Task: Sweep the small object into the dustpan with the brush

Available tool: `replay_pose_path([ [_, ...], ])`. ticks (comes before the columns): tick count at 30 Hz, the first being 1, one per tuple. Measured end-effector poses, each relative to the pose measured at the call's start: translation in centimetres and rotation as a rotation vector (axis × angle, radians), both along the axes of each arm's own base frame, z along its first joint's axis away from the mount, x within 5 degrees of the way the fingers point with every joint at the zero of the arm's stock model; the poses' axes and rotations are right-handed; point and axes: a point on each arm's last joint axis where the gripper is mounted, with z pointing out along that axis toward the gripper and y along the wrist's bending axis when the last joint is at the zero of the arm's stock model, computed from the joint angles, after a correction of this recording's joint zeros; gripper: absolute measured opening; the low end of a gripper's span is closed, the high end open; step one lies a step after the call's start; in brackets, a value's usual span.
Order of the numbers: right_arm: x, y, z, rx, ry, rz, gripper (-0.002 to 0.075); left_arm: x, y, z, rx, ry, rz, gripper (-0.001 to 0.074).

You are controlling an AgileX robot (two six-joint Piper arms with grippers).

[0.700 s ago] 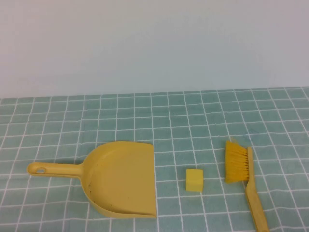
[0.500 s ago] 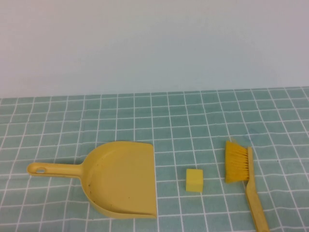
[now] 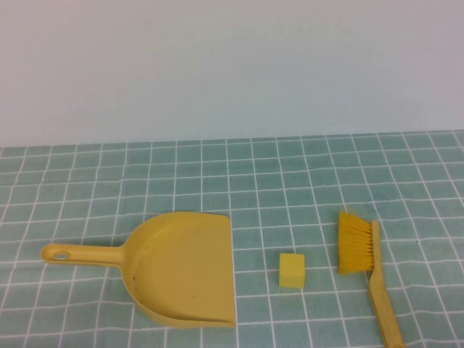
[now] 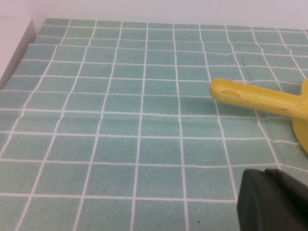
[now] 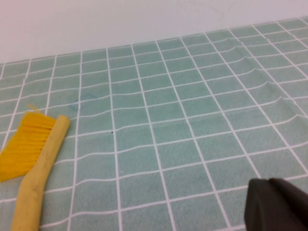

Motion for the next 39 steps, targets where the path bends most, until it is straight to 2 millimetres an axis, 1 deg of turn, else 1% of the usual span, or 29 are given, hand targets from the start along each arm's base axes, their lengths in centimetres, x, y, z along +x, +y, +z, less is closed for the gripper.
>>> replay_pose_path([
  [4,0.0,0.0,0.0,0.000,0.000,0.000,-0.0002,0.0,0.0,0.0,0.010,-0.001,0.000,0.0000],
  [5,0.0,0.0,0.0,0.000,0.000,0.000,-0.0002,0.1,0.0,-1.0,0.032,0.018,-0.003,0.0000],
  [6,0.0,0.0,0.0,0.000,0.000,0.000,-0.0002,0.0,0.1,0.0,0.028,-0.002,0.001,0.0000],
  [8,0.0,0.0,0.0,0.000,0.000,0.000,-0.0002,0.0,0.0,0.2,0.009,-0.019,0.000,0.0000],
  [10,0.0,0.0,0.0,0.000,0.000,0.000,-0.0002,0.1,-0.2,0.5,-0.067,-0.059,-0.004,0.0000],
  [11,0.0,0.0,0.0,0.000,0.002,0.000,-0.0002,0.2,-0.3,0.8,-0.119,-0.090,-0.009,0.0000],
  [12,0.0,0.0,0.0,0.000,0.002,0.000,-0.0002,0.3,-0.6,1.7,-0.187,-0.189,-0.037,0.0000],
  [13,0.0,0.0,0.0,0.000,0.002,0.000,-0.0002,0.3,-0.6,1.5,-0.188,-0.168,-0.029,0.0000],
  [16,0.0,0.0,0.0,0.000,0.002,0.000,-0.0002,0.3,-0.9,2.6,-0.265,-0.285,-0.067,0.0000],
  [17,0.0,0.0,0.0,0.000,0.002,0.000,-0.0002,0.3,-1.0,2.9,-0.259,-0.317,-0.081,0.0000],
  [19,0.0,0.0,0.0,0.000,0.002,0.000,-0.0002,0.3,-1.1,3.2,-0.189,-0.352,-0.101,0.0000],
  [21,0.0,0.0,0.0,0.000,0.002,0.000,-0.0002,0.3,-1.1,3.3,-0.134,-0.358,-0.108,0.0000],
  [25,0.0,0.0,0.0,0.000,0.002,0.000,-0.0002,0.3,-1.1,3.3,-0.114,-0.362,-0.111,0.0000],
  [26,0.0,0.0,0.0,0.000,0.002,0.000,-0.0002,0.3,-1.1,3.4,-0.133,-0.370,-0.114,0.0000],
  [27,0.0,0.0,0.0,0.000,0.002,0.000,-0.0002,0.3,-1.2,3.5,-0.192,-0.378,-0.113,0.0000],
  [28,0.0,0.0,0.0,0.000,0.002,0.000,-0.0002,0.3,-1.2,3.5,-0.263,-0.383,-0.110,0.0000],
  [30,0.0,0.0,0.0,0.000,0.002,0.000,-0.0002,0.3,-1.2,3.6,-0.458,-0.379,-0.094,0.0000],
  [32,0.0,0.0,0.0,0.000,0.002,0.000,-0.0002,0.3,-1.2,3.6,-0.571,-0.372,-0.084,0.0000],
  [33,0.0,0.0,0.0,0.000,0.002,0.000,-0.0002,0.3,-1.2,3.6,-0.600,-0.370,-0.081,0.0000],
  [39,0.0,0.0,0.0,0.000,0.002,0.000,-0.0002,0.3,-1.2,3.6,-0.606,-0.370,-0.080,0.0000],
])
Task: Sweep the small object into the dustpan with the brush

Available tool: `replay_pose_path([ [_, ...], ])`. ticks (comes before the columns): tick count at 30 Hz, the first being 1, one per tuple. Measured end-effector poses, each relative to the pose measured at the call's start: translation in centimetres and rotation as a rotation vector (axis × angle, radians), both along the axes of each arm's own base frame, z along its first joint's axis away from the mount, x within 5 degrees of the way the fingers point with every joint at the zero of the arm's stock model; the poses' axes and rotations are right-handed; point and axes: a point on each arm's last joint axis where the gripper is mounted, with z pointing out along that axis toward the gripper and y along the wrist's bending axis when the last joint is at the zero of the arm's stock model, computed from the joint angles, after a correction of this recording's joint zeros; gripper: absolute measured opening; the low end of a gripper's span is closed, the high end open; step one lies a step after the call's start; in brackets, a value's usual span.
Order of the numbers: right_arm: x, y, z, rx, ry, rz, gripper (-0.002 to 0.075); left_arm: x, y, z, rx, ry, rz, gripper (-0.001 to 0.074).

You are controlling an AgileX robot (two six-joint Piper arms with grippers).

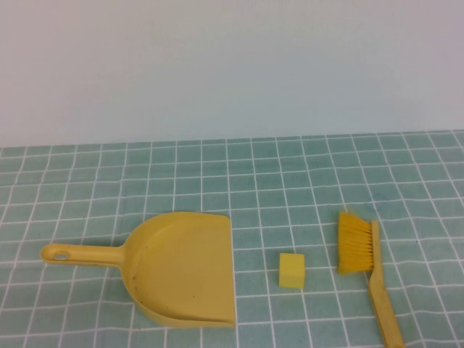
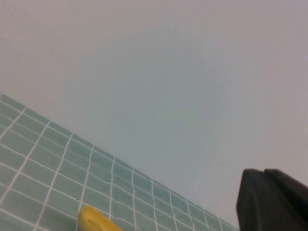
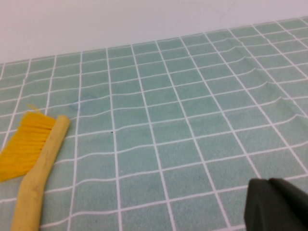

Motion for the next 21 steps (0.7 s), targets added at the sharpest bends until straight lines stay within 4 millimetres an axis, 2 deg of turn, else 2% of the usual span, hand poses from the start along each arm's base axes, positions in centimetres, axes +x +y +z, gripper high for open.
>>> replay_pose_path([
  [14,0.1,0.0,0.2,0.002,-0.025,-0.001,-0.0002,-0.1,-0.1,0.4,-0.003,-0.050,-0.014,0.0000],
  [16,0.2,0.2,0.3,0.101,-0.055,-0.004,-0.0002,-0.1,-0.2,0.6,-0.004,-0.065,-0.019,0.0000],
  [19,0.3,0.8,0.8,0.353,-0.113,-0.008,-0.0002,-0.2,-0.3,1.0,-0.006,-0.107,-0.031,0.0000],
  [21,0.4,0.9,1.2,0.427,-0.159,-0.012,-0.0002,-0.2,-0.3,1.1,-0.005,-0.123,-0.035,0.0000],
])
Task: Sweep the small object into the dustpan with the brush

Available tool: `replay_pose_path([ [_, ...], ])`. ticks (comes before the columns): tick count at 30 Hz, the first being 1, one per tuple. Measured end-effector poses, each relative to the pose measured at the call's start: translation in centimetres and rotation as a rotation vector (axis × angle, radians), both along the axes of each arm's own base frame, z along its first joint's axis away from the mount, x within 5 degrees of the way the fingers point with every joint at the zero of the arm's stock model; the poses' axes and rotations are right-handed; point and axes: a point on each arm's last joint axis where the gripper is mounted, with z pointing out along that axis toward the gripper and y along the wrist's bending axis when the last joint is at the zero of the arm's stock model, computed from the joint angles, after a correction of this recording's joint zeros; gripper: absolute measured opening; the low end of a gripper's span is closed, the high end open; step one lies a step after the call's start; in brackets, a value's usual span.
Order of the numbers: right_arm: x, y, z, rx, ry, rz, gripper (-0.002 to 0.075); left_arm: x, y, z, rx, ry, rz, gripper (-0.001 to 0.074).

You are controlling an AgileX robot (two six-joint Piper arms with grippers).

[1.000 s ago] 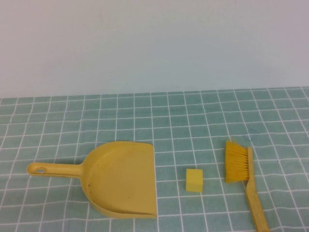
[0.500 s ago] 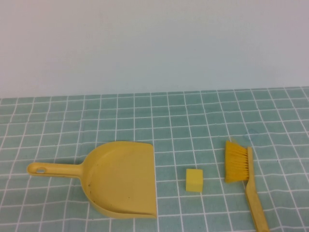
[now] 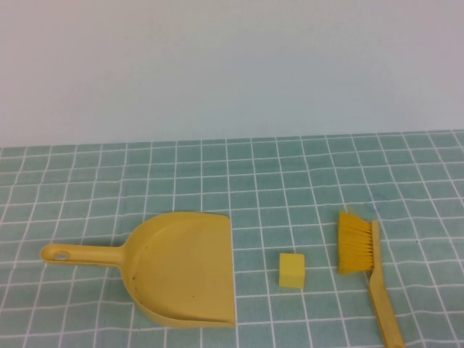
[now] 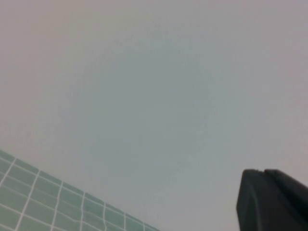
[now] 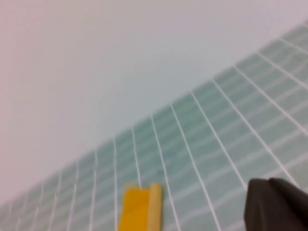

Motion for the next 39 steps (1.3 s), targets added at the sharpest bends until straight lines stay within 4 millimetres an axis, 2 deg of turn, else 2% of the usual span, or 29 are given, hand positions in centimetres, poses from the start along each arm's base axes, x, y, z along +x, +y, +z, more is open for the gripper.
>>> replay_pose_path([
  [8,0.1,-0.7,1.8,0.010,-0.198,-0.076,-0.0002,-0.1,-0.3,0.4,0.073,-0.054,-0.016,0.0000],
  [13,0.1,-0.9,2.2,-0.056,-0.239,-0.093,-0.0002,-0.2,-0.4,0.4,0.215,-0.038,0.004,0.0000],
  [16,0.1,-1.0,2.5,-0.071,-0.271,-0.108,-0.0002,-0.6,-0.3,2.6,0.216,-0.069,0.013,0.0000],
  [20,-0.1,-1.1,3.5,-0.100,-0.326,-0.125,-0.0002,-0.7,-0.5,5.3,0.311,-0.097,0.017,0.0000],
  [27,-1.7,-0.8,9.6,-0.380,-0.467,-0.125,-0.0002,1.1,-2.1,10.0,0.401,-0.065,-0.128,0.0000],
  [30,-1.6,-0.8,10.6,-0.437,-0.447,-0.119,-0.0002,2.3,-2.6,11.0,0.483,-0.012,-0.173,0.0000],
  [33,-0.7,-0.8,10.3,-0.461,-0.367,-0.099,-0.0002,3.1,-2.8,11.5,0.482,0.020,-0.205,0.0000],
  [39,-0.7,-0.8,10.1,-0.463,-0.350,-0.093,-0.0002,3.0,-3.2,12.0,0.488,0.007,-0.247,0.0000],
])
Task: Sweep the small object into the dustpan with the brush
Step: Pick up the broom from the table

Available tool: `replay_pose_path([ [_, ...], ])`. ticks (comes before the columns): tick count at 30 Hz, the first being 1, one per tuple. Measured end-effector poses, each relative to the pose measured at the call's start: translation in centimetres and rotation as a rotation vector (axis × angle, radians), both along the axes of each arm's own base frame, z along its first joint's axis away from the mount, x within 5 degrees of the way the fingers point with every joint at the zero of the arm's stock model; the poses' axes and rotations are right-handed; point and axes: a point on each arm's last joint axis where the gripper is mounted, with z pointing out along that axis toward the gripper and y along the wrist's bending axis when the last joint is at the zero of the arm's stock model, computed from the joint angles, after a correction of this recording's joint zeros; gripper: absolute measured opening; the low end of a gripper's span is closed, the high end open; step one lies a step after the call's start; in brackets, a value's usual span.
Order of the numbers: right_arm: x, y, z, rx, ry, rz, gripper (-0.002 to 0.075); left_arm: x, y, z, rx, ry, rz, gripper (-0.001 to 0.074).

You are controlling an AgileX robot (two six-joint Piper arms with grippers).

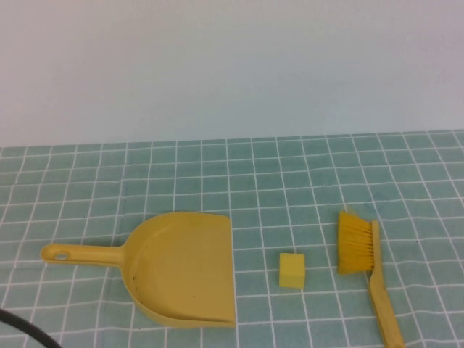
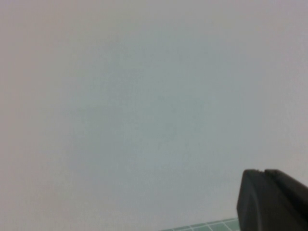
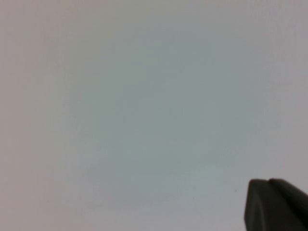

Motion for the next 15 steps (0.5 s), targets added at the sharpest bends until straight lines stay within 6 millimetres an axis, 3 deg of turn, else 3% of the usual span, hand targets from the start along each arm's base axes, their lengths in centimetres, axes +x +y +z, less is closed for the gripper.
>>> replay_pose_path([
  [4,-0.2,0.0,0.1,0.006,-0.014,0.002,-0.0002,-0.2,-0.3,-0.1,0.009,0.007,-0.040,0.0000],
  [10,-0.1,0.1,0.0,0.169,0.011,0.044,-0.0002,-0.3,-0.5,-0.2,0.020,0.008,-0.064,0.0000],
  [15,0.6,0.4,2.4,0.103,0.070,0.072,-0.0002,-0.2,-0.5,-0.2,0.019,0.012,-0.061,0.0000],
])
